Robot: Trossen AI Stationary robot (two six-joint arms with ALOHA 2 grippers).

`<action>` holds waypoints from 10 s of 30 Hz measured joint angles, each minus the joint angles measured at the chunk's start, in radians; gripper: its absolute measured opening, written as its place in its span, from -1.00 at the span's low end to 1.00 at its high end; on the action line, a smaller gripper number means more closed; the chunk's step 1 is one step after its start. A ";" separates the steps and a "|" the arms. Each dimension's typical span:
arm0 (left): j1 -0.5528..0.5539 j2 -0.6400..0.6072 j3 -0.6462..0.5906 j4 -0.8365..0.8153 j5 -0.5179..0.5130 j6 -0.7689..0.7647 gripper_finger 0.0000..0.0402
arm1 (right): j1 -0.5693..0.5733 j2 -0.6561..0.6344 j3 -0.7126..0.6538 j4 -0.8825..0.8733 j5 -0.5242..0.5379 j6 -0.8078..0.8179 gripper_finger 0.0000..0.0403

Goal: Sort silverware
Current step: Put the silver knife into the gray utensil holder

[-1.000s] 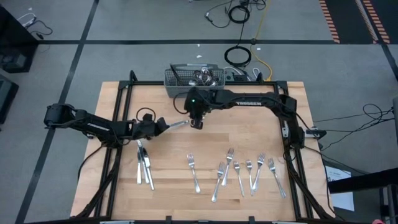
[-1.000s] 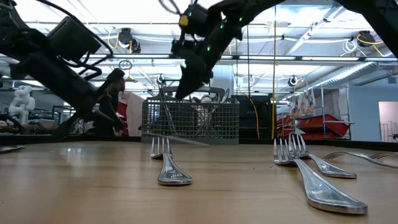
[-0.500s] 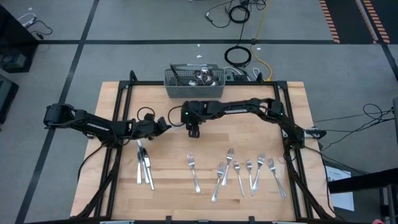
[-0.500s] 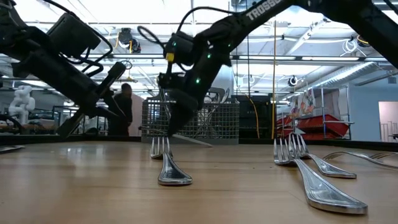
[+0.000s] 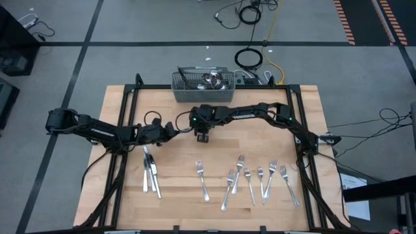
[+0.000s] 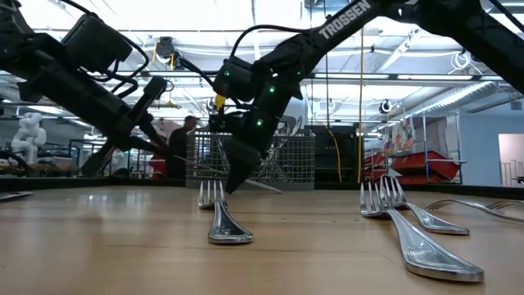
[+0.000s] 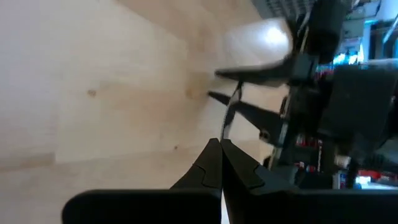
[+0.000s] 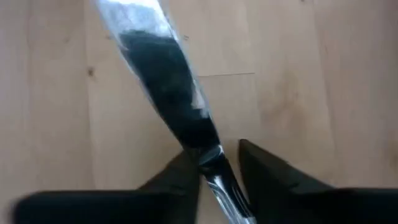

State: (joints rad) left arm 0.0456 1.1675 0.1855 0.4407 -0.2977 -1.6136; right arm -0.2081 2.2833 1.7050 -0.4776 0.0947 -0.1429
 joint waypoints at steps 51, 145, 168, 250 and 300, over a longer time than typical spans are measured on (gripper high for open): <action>0.463 -0.479 0.012 0.368 0.223 0.449 -0.79 | -0.295 -0.254 0.001 0.521 -0.328 0.291 -0.95; 0.264 -0.576 0.192 -0.933 0.775 0.756 -0.95 | 0.043 -0.509 0.261 -0.536 -0.220 -0.161 -0.76; -0.865 -0.154 0.263 -1.105 0.129 -0.502 -0.99 | 0.272 -0.503 0.260 -0.606 -0.096 -0.128 -1.00; 0.352 0.254 0.483 -0.275 0.342 0.706 -0.60 | -0.009 -0.773 -0.706 -0.091 0.008 0.988 -1.00; 0.432 0.671 0.827 -0.553 0.364 0.975 -0.99 | -0.008 -0.846 -0.682 -0.043 0.092 0.964 -1.00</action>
State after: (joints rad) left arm 0.4774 1.8384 1.0130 -0.1127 0.0659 -0.6390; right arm -0.2161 1.4372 1.0225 -0.5209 0.1863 0.8213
